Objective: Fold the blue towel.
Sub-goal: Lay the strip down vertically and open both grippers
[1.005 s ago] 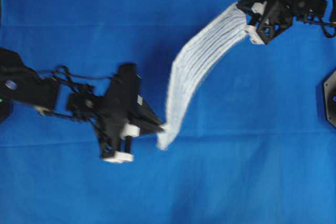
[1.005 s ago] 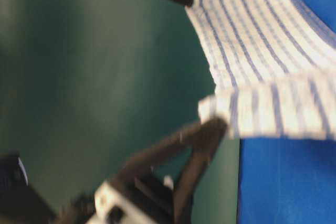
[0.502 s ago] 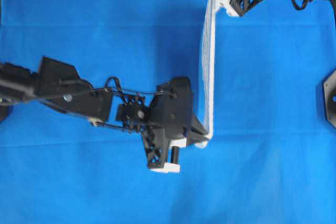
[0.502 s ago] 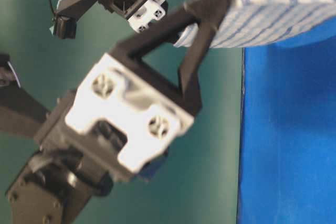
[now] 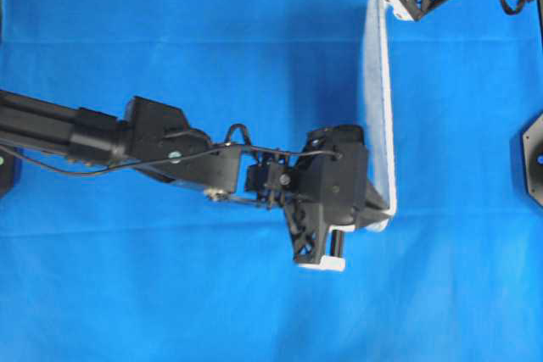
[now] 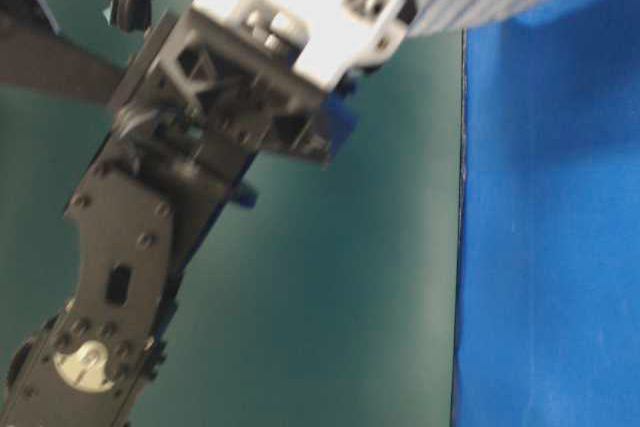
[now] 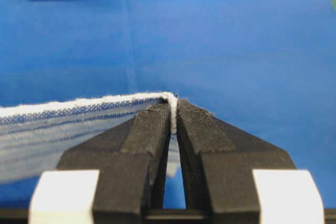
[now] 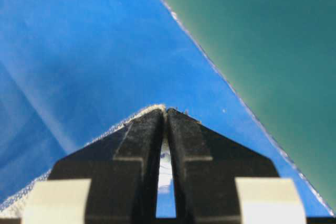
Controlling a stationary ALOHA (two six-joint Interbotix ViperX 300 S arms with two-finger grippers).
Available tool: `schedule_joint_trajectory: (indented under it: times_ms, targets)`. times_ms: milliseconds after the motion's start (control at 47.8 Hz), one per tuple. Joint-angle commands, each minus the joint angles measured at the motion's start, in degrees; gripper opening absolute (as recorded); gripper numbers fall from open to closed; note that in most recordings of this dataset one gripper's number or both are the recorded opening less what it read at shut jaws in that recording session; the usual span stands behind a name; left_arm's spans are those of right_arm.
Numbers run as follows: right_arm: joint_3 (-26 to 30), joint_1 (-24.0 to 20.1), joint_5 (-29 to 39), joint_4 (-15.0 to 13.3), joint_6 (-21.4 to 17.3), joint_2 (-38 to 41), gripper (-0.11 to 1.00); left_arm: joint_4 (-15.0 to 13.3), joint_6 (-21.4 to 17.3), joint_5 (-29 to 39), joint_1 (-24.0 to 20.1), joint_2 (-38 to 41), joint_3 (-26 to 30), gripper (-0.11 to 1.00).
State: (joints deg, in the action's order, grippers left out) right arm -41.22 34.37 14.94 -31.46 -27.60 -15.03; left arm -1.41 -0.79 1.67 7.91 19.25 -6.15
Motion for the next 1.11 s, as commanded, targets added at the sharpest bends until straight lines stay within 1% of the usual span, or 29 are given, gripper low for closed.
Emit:
schedule_joint_trajectory:
  times_ms: [0,167,398,565,691,795,942,1088]
  targets:
    - [0.5,0.2,-0.3,-0.2,-0.1,-1.1,0.05,0.0,-0.3,-0.7,0.2,-1.0,1.5,0.02]
    - [2.0,-0.5,-1.0,-0.2,-0.1,1.8,0.05,-0.2,0.7,-0.9,0.2,-2.5,-2.5,0.02]
    - [5.9,-2.5,-3.7,-0.2,-0.1,9.5,0.05,-0.4,1.2,-2.2,0.9,-6.1,-10.8,0.02]
    - [9.8,-3.5,-5.8,-0.2,-0.1,14.2,0.05,-0.4,4.0,-2.2,1.3,-9.0,-17.8,0.02]
    - [12.8,-4.7,-6.0,-0.2,-0.1,17.0,0.05,-0.4,6.1,-2.3,1.8,-10.5,-21.6,0.02]
    - [14.9,-5.4,-6.0,-0.2,0.0,18.6,0.05,-0.4,7.3,-2.5,2.3,-11.5,-23.7,0.02]
    - [16.9,-6.2,-6.0,-0.2,0.1,20.4,0.05,-0.4,7.4,-2.8,2.5,-11.9,-25.0,0.02]
    - [17.0,-6.2,-5.7,-0.2,0.1,20.6,0.05,-0.4,7.4,-3.2,2.5,-11.8,-25.3,0.02]
